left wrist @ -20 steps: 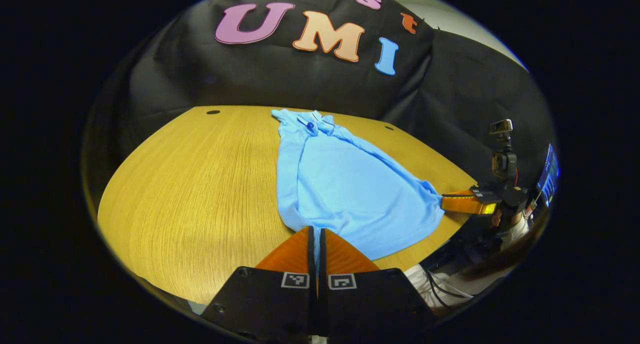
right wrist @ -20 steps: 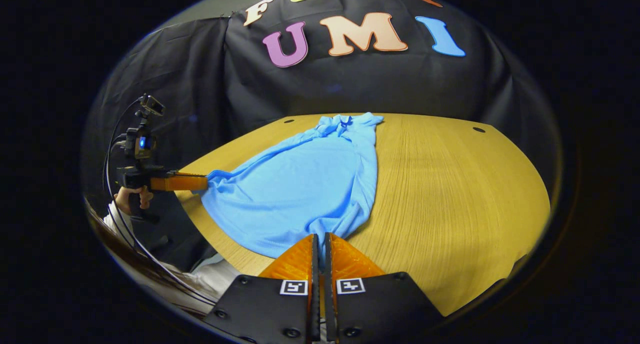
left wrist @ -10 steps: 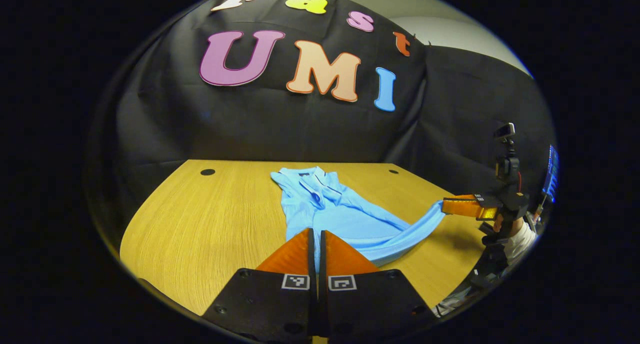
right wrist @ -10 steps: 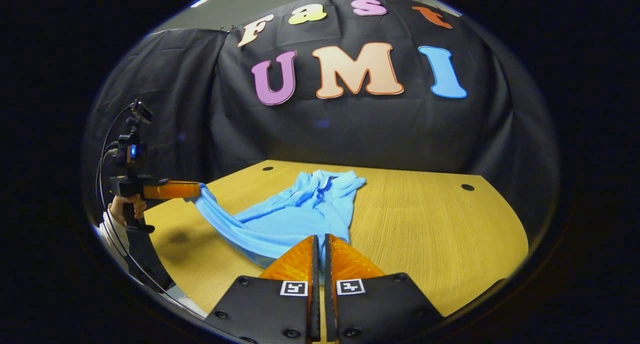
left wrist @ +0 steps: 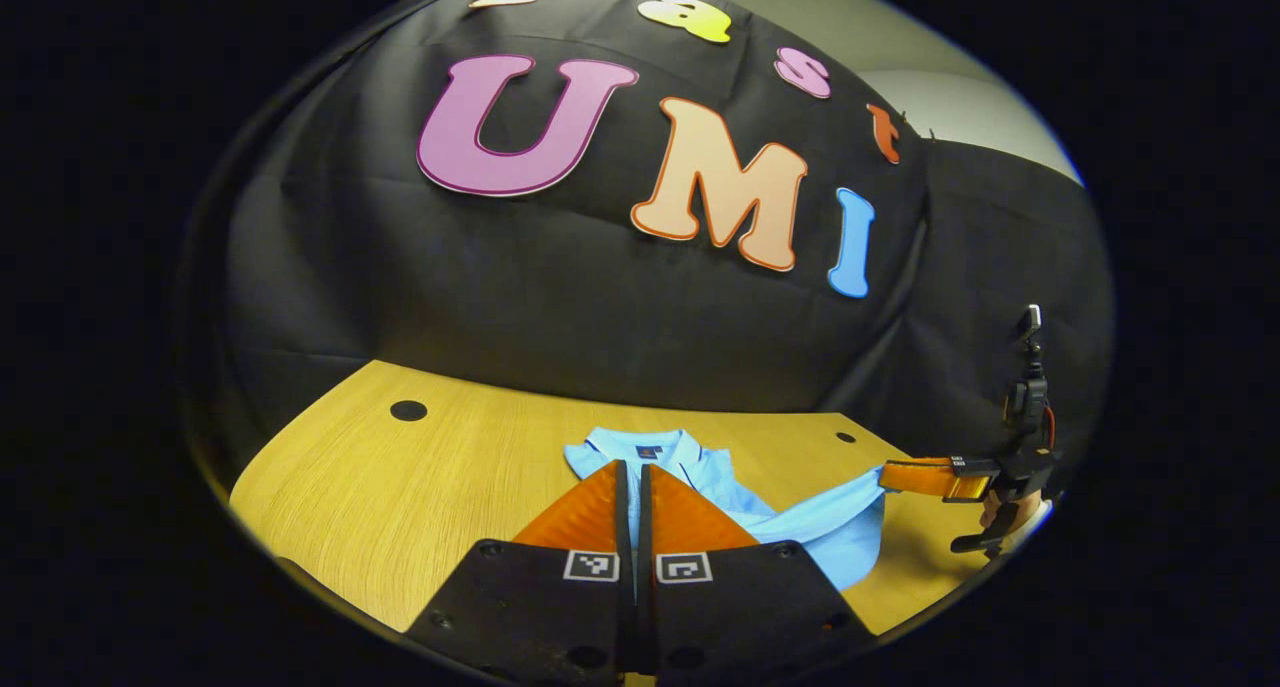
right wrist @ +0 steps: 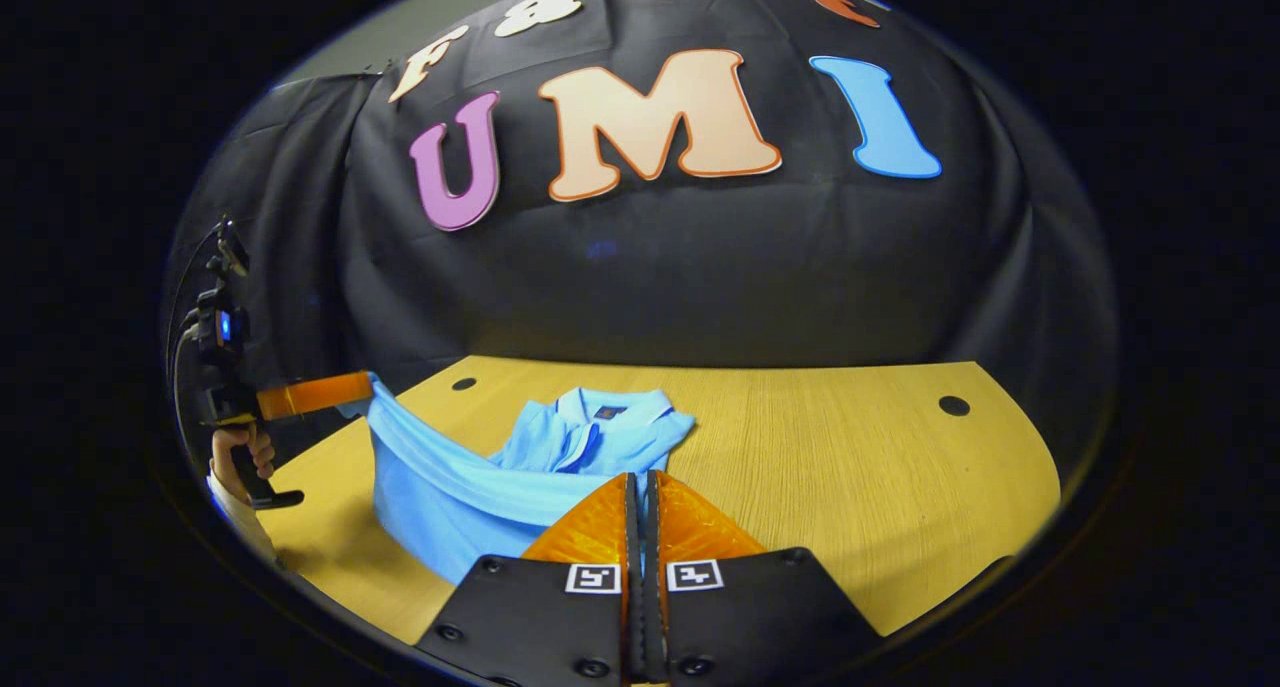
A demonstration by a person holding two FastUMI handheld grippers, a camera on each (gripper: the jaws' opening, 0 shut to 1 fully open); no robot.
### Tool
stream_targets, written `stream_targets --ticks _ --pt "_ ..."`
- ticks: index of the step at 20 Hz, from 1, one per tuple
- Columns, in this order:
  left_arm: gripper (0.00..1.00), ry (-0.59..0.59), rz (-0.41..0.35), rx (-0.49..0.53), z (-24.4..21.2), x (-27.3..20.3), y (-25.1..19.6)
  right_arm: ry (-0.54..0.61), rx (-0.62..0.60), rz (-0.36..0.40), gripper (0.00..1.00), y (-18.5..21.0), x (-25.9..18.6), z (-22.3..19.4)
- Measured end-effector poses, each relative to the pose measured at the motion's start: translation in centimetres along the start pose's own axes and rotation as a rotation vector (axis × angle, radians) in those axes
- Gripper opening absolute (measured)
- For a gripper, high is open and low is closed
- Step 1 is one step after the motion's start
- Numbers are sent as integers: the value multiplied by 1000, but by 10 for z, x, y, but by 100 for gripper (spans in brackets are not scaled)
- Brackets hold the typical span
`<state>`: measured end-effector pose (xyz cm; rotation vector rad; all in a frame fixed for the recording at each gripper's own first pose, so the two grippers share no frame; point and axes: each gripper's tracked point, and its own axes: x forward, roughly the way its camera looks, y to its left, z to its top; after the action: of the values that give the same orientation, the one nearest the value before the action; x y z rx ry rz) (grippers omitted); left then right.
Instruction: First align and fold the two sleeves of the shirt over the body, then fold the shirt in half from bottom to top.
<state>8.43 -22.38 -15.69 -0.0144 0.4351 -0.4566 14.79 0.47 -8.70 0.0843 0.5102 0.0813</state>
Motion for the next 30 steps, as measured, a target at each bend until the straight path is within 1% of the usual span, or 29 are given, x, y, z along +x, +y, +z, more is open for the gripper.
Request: stream_targets --ticks 1,2,3,4,5,7,9,10,12,13,14,15,16,17,18,19,20,21,22,24,26,28,30 --pt "0 -13 27 -10 5 16 8 -7 19 -11 2 -4 15 7" --pt "0 -22 60 -13 7 30 16 -6 36 -20 0 -7 30 9" --pt "0 -23 89 -17 7 43 25 0 51 -31 2 -11 47 8" --pt "2 -20 108 -24 5 56 31 14 63 -44 2 -17 64 5" --pt "0 -11 129 -34 1 69 38 23 80 -56 3 -21 81 1" --pt "0 24 165 -33 -12 92 51 47 120 -79 2 -30 107 -16" --pt "0 66 183 12 -30 110 60 51 132 -111 2 -42 129 -28" --pt "0 84 180 32 -36 117 61 56 142 -127 2 -49 136 -33" --pt "0 100 179 40 -47 128 62 70 187 -141 2 -55 142 -41" --pt "0 100 197 54 -49 131 67 69 191 -154 2 -60 145 -43" --pt "5 94 229 75 -48 132 75 55 180 -151 4 -62 145 -41" --pt "11 84 241 80 -49 130 80 45 166 -152 8 -65 144 -37" --pt "36 74 244 76 -43 127 81 32 169 -137 7 -65 142 -31" --pt "61 59 239 66 -39 124 81 20 179 -137 27 -64 139 -24" --pt "87 39 240 49 -33 118 83 0 197 -122 51 -61 133 -15" --pt "89 17 244 33 -26 110 86 -20 202 -114 76 -60 128 -8" --pt "89 -6 241 21 -18 97 85 -42 203 -103 100 -56 115 -2" --pt "89 -34 235 22 -8 84 83 -67 197 -89 96 -51 101 7" --pt "89 -60 232 32 0 70 82 -97 193 -75 98 -46 86 14" --pt "89 -108 214 77 11 37 75 -143 176 -39 98 -33 53 18" --pt "88 -143 206 120 14 2 69 -180 151 -19 98 -23 15 12" --pt "88 -172 199 140 9 -35 60 -214 114 -21 98 -16 -21 0" --pt "89 -209 189 157 1 -68 49 -243 80 -2 98 -1 -51 -11"
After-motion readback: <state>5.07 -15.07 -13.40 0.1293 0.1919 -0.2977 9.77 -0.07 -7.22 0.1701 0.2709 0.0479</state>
